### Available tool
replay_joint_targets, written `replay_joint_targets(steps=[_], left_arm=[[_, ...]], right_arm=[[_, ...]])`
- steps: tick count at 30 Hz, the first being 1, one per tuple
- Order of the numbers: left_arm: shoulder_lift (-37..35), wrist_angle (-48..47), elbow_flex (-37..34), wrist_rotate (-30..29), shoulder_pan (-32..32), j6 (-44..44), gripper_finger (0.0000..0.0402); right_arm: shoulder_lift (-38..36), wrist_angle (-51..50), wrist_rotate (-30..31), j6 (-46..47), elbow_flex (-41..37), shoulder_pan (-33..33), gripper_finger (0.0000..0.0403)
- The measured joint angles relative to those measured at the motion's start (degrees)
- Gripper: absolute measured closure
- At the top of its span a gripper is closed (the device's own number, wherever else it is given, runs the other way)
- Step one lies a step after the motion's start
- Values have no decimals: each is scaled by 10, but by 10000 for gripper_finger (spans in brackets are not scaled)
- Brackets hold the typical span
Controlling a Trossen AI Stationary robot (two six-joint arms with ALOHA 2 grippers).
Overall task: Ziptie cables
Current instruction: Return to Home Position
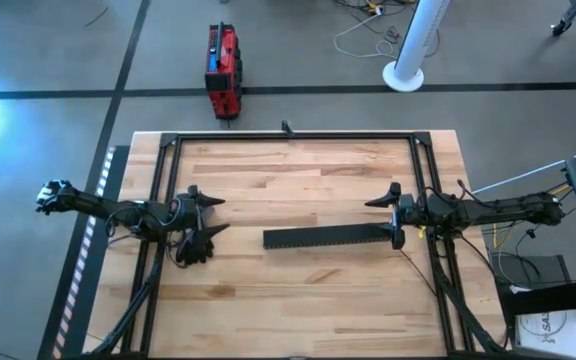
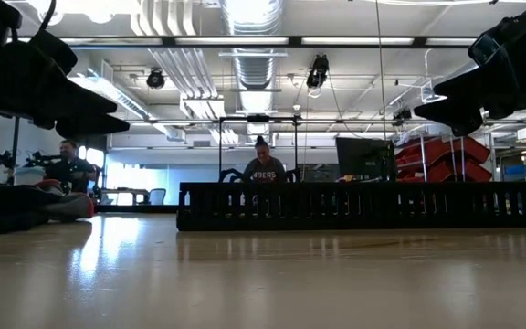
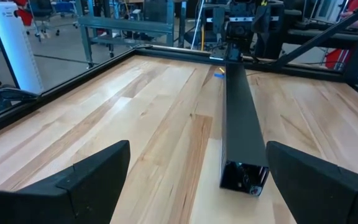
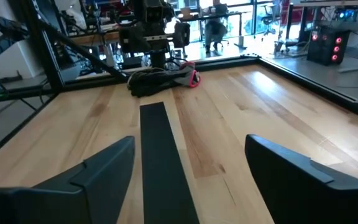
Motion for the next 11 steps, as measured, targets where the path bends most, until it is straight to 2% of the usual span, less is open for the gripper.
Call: replay_joint_targets(steps=[11], left_arm=[[11, 0, 0, 0, 0, 0, 42]], right_arm=[[0, 0, 0, -2, 0, 0, 128]])
